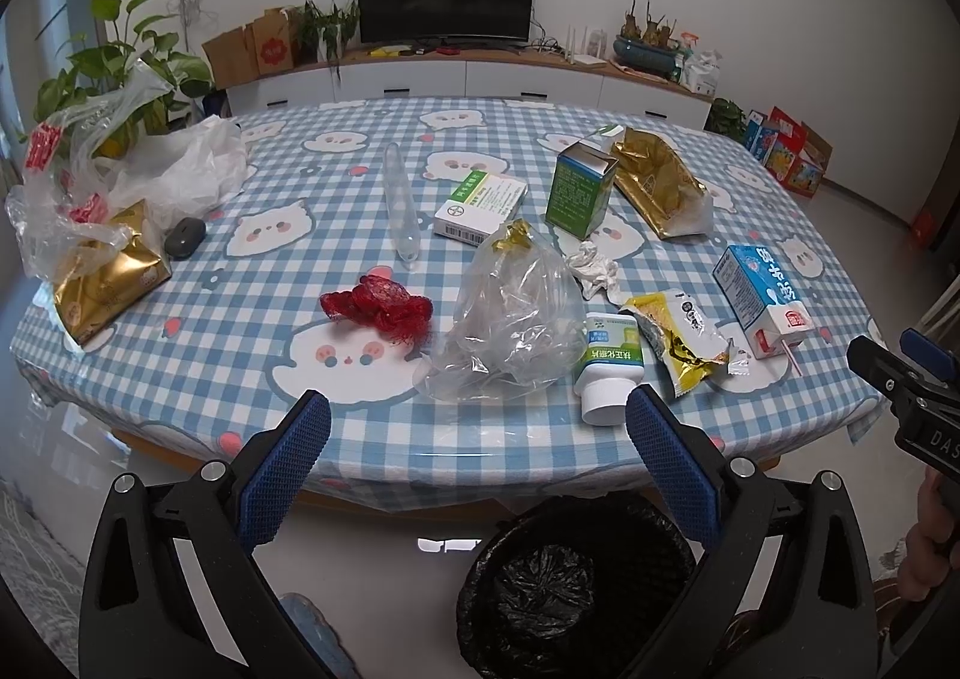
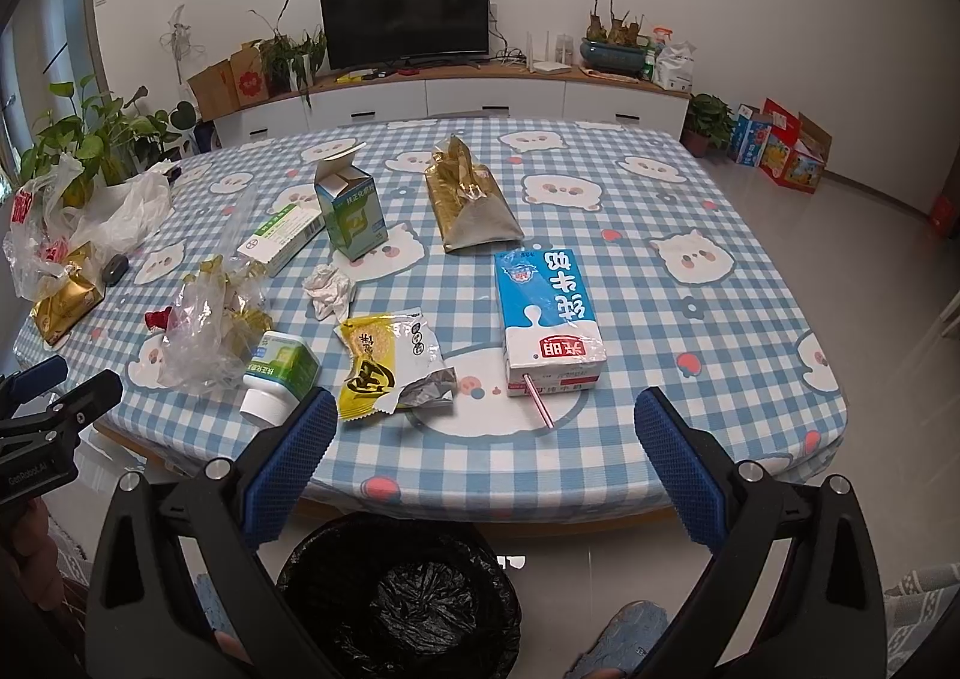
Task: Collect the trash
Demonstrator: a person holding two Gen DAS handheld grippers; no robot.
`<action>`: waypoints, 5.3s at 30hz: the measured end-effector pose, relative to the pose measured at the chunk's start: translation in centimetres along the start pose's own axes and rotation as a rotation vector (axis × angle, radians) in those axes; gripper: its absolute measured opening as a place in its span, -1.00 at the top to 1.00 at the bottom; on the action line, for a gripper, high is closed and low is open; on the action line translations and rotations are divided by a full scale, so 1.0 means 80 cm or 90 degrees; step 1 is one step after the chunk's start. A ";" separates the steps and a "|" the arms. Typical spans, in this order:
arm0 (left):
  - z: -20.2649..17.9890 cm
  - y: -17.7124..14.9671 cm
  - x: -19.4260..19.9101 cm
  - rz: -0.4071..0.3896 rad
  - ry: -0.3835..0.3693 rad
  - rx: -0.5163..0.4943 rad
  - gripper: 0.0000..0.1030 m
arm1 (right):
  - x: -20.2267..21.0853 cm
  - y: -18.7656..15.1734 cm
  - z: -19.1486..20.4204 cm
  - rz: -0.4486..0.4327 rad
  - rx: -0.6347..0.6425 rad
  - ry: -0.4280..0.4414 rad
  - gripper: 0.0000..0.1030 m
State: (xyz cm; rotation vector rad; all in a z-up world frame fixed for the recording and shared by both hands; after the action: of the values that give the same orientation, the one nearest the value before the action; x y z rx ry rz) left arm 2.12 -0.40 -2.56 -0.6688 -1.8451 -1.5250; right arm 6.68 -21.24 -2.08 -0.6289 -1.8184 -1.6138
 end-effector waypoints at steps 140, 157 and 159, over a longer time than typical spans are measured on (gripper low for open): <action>-0.023 0.075 -0.085 0.088 -0.011 -0.033 0.27 | -0.103 0.060 -0.033 0.090 -0.033 -0.017 -0.20; 0.018 0.018 0.039 0.051 -0.020 0.030 0.28 | 0.036 0.027 0.014 0.024 -0.026 0.002 -0.20; 0.023 0.006 0.049 0.052 -0.021 0.035 0.28 | 0.048 0.017 0.024 0.021 -0.024 0.007 -0.20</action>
State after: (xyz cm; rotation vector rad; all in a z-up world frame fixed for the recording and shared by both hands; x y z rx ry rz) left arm -0.41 1.42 0.43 -0.7378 -1.8539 -1.4136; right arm 4.71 -19.37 1.55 -0.6613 -1.7644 -1.6292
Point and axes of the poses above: each gripper's, at about its wrist camera, not at the fingertips, and x roughly against the way its jaws point, z to its left, y to its top, the point moved 3 cm from there along -x, roughly the way its jaws point, and after that the axes turned 7 degrees about x, right-handed, at the moved point
